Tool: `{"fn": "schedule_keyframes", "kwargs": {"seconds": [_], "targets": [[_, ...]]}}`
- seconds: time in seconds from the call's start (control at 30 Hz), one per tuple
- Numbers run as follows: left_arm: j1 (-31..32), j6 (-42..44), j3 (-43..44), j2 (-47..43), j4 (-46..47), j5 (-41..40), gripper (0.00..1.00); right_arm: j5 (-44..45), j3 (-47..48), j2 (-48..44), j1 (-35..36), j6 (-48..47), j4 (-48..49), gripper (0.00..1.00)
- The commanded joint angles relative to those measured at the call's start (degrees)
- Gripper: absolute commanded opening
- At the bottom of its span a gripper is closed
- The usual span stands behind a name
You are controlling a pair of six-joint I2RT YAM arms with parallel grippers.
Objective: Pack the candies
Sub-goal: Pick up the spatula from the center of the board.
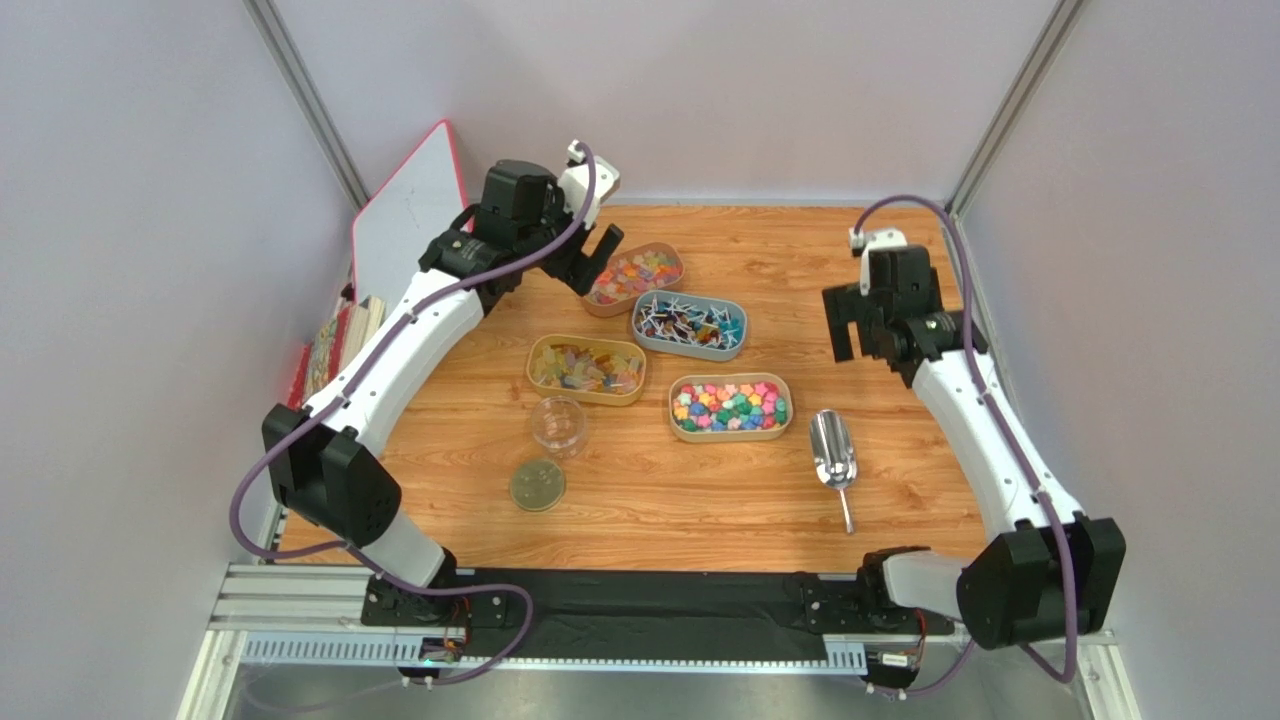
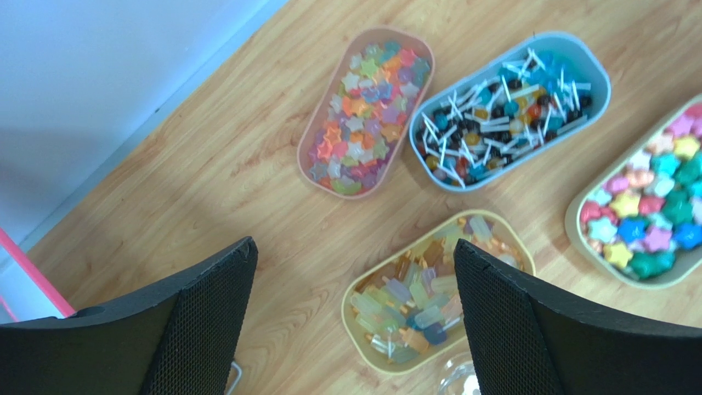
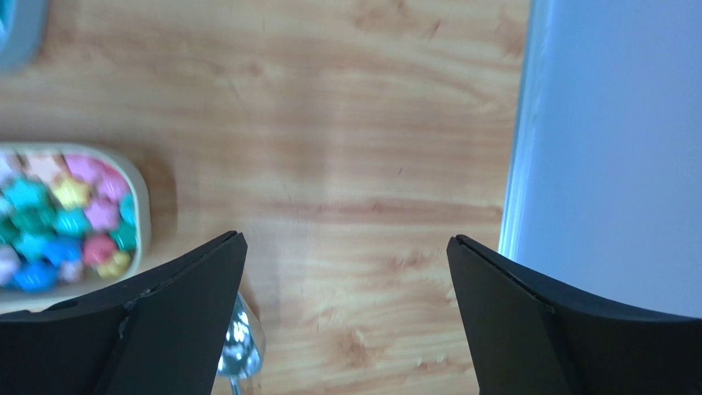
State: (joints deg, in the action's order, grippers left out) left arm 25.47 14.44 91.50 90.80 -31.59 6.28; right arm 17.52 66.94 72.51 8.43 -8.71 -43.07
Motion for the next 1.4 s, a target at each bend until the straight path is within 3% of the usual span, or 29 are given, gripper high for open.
{"fn": "schedule_keyframes", "kwargs": {"seconds": [0.0,0.2,0.37,0.5,0.67,1.03,1.37], "targets": [[1.6,4.9,-3.0,-3.4,-1.1,-2.6,0.95,-8.3,-10.0,-4.7,-1.3,-8.0,1.6,1.00],[3.8,7.8,-2.5,-2.0,-2.6,-3.0,0.96,-24.6,-16.9,-13.4,-2.7,-15.8,-4.8,1.00],[7.0,7.1,1.7,4.6,-4.9,-2.2,0.88,-25.7,-18.6,-16.3,-3.1,-17.2,-6.4,1.00],[9.0,4.6,7.8,9.8,-7.7,-2.2,0.82,-25.6,-16.6,-17.0,-3.0,-23.7,-13.9,0.99],[9.1,4.1,8.9,11.1,-6.8,-4.8,0.83,-24.7,-16.7,-14.8,-3.2,-25.4,-22.8,0.98],[9.1,3.6,6.4,10.2,-6.2,-5.1,0.84,-22.7,-18.2,-6.4,-4.5,-25.0,-19.2,1.00],[9.1,4.5,3.4,8.4,-6.2,-6.1,0.84,-29.6,-14.4,4.4,-4.6,-24.7,-15.6,1.00]]}}
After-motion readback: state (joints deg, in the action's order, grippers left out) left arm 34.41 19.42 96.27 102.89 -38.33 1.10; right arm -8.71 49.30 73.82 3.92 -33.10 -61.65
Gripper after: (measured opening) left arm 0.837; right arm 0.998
